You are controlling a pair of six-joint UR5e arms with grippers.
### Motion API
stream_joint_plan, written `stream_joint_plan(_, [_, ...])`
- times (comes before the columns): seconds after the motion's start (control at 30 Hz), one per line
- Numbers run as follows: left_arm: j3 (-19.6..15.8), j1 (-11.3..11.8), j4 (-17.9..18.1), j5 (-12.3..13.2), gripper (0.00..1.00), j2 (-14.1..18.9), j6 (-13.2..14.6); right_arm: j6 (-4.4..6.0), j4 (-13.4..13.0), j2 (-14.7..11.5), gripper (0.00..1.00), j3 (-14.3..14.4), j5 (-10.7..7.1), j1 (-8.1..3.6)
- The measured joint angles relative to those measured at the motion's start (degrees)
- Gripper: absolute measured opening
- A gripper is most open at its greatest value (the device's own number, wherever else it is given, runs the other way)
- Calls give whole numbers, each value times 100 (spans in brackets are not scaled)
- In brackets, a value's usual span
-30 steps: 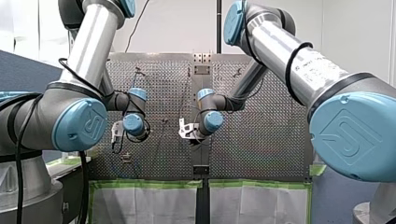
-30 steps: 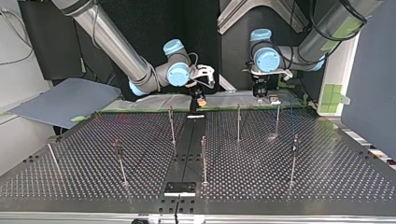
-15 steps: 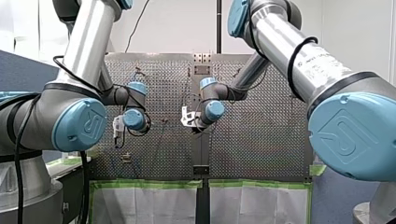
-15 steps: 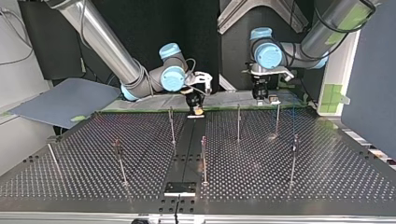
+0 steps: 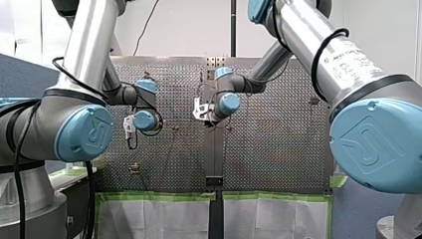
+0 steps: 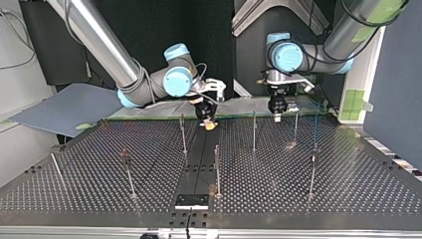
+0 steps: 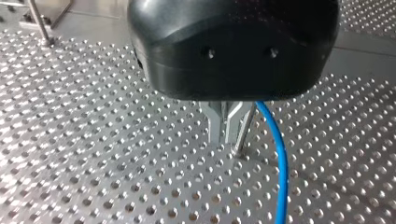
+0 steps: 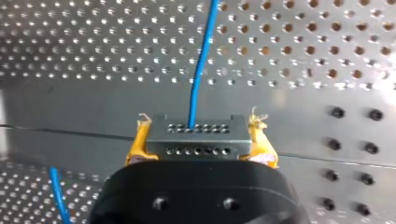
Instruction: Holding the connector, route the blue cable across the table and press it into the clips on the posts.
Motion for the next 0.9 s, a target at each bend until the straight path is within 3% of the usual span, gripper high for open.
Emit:
stream_joint_plan(0.23, [73, -7, 1, 5, 0, -342, -15, -23, -10, 257, 0, 5, 8, 57])
stream_joint_plan(0.47, [76, -32, -61, -109, 0, -680, -21, -29, -13, 297, 0, 5, 6, 66])
stream_joint_plan(0.9, [77, -199, -19, 56, 0, -748, 71, -32, -9, 294, 0, 5, 5, 7])
